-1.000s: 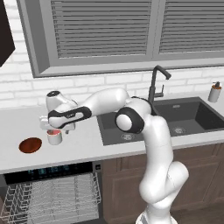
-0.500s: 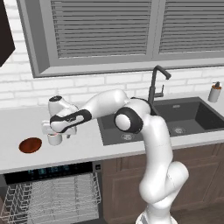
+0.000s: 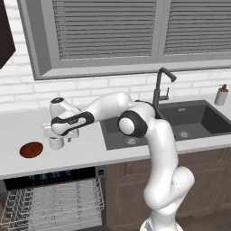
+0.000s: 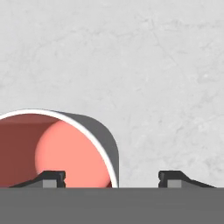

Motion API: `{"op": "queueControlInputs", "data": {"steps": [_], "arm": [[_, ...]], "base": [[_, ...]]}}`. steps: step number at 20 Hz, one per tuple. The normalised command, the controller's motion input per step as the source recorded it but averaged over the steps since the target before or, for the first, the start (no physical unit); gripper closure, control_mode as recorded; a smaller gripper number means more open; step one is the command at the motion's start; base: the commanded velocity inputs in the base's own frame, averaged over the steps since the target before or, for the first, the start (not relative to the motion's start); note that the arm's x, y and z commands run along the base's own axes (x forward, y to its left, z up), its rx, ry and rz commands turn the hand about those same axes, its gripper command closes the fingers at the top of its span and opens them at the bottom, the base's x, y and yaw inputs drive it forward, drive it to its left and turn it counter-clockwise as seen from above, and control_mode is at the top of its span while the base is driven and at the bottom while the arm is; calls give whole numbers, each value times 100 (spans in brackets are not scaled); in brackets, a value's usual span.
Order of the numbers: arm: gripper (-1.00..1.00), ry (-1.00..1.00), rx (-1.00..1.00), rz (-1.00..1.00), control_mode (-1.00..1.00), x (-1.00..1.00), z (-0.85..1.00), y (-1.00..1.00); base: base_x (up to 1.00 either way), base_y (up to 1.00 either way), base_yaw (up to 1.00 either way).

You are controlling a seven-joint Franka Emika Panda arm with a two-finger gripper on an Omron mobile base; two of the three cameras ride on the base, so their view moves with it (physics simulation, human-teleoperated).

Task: Pick up the cup and bowl from the counter, place them in the dishwasher, and close the dishwasher door.

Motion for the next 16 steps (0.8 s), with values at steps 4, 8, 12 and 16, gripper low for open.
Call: {"op": "queueControlInputs", "data": {"steps": [4,8,12,16], "arm": [[100,0,0,0,-100,0,0,0],[100,0,0,0,-100,0,0,0],[100,0,0,0,-100,-12,0,0],[100,-8,2,0,-100,-74,-3,-12]], "base": [[0,0,0],[0,0,0],[0,0,0],[0,0,0]]}}
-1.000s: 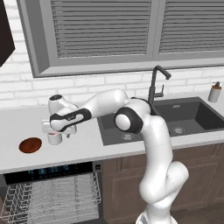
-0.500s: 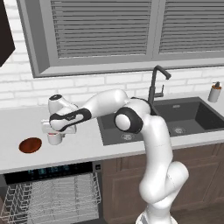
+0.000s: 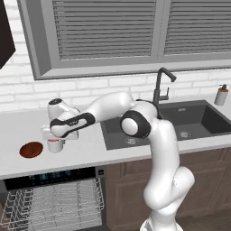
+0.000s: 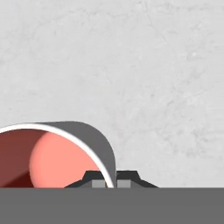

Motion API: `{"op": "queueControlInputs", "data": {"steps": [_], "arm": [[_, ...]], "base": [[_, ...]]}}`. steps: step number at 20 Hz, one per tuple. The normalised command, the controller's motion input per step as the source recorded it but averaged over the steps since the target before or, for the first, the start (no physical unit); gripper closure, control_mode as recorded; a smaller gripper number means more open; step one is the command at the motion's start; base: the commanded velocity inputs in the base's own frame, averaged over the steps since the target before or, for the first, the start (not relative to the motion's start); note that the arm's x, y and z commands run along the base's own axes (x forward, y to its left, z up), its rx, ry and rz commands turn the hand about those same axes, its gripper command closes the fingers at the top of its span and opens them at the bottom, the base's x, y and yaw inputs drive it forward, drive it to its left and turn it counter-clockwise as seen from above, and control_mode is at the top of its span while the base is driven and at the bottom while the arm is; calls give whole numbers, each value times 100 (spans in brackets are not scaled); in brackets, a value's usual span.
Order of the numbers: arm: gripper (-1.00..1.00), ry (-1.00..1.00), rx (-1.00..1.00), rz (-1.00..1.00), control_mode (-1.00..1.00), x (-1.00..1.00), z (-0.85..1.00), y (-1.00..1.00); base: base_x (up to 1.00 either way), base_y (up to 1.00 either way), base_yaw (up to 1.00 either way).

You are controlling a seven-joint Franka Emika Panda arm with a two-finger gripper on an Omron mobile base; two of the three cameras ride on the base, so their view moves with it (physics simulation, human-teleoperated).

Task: Pick up the cup and bowl from the counter, place them in the dishwasher, and close the dishwasher door.

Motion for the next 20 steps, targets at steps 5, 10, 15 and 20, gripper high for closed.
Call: {"op": "queueControlInputs", "data": {"steps": [5,10,15,20], "arm": [[100,-10,5,0,-100,-100,-10,-24],[100,-8,5,0,-100,-99,-11,-26],[100,-2,1,0,-100,-77,-7,-12],[100,0,0,0,-100,-50,-5,0]], "base": [[0,0,0],[0,0,0],[0,0,0],[0,0,0]]}}
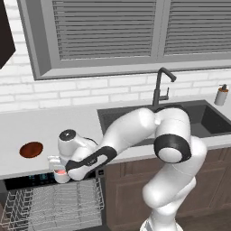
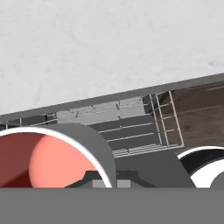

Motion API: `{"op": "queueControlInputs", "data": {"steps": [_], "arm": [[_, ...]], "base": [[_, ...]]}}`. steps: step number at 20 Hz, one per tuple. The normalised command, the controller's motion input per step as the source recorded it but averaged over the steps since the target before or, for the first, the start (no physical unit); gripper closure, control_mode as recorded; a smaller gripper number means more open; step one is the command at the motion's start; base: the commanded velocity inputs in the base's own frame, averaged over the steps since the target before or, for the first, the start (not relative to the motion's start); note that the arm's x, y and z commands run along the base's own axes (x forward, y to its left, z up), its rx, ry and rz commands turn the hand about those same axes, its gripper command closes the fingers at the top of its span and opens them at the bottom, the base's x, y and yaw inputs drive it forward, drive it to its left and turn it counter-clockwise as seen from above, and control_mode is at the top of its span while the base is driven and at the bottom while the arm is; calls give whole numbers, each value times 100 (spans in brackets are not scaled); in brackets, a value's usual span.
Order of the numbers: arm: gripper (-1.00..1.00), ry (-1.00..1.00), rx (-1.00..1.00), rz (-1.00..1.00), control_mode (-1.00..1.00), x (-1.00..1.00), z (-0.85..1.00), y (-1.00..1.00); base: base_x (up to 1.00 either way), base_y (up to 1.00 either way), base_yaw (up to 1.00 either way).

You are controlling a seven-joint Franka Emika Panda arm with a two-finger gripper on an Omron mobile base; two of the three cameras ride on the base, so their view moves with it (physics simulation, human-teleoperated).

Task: Pick up the cup and bowl from the counter, place them in the dishwasher, and close the dishwasher door.

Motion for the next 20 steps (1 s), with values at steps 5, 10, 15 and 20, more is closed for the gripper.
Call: {"op": "queueControlInputs", "data": {"steps": [5,10,15,20], "arm": [[100,6,-6,-8,-100,-10,3,5],[100,26,-23,-11,-100,-1,24,32],[100,33,-36,-3,-100,-5,27,61],[100,2,-15,-1,-100,-24,-37,31]], "base": [[0,0,0],[0,0,0],[0,0,0],[0,0,0]]}}
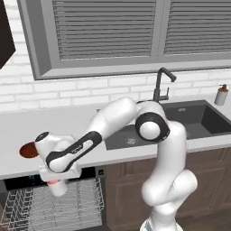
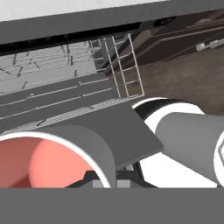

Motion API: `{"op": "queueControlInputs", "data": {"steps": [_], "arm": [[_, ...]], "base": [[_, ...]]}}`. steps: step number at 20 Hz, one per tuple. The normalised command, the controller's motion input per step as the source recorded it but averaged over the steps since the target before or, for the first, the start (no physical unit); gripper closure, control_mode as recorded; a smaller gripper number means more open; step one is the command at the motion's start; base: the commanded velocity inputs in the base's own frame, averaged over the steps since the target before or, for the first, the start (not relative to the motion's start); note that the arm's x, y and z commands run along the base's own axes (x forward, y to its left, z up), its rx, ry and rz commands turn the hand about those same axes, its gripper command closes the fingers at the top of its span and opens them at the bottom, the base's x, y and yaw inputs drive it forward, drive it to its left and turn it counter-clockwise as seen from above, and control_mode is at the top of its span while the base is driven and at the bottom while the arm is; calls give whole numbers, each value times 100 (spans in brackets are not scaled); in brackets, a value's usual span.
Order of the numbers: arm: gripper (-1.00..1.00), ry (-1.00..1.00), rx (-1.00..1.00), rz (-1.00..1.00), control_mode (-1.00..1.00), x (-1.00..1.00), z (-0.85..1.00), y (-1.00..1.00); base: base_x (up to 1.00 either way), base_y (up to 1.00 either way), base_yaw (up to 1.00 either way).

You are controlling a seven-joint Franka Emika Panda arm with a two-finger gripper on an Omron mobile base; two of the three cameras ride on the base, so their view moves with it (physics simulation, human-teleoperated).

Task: Pick up the cup and bowl from the counter, place them in the dishwasher, and close the dishwasher door.

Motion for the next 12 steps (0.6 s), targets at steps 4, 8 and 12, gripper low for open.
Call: {"op": "queueControlInputs", "data": {"steps": [4,8,12], "arm": [[100,-1,-4,0,-100,-11,-53,11],[100,-5,-1,0,-100,-4,-51,18],[100,-10,0,0,-100,0,-39,12]], "base": [[0,0,0],[0,0,0],[0,0,0]]}}
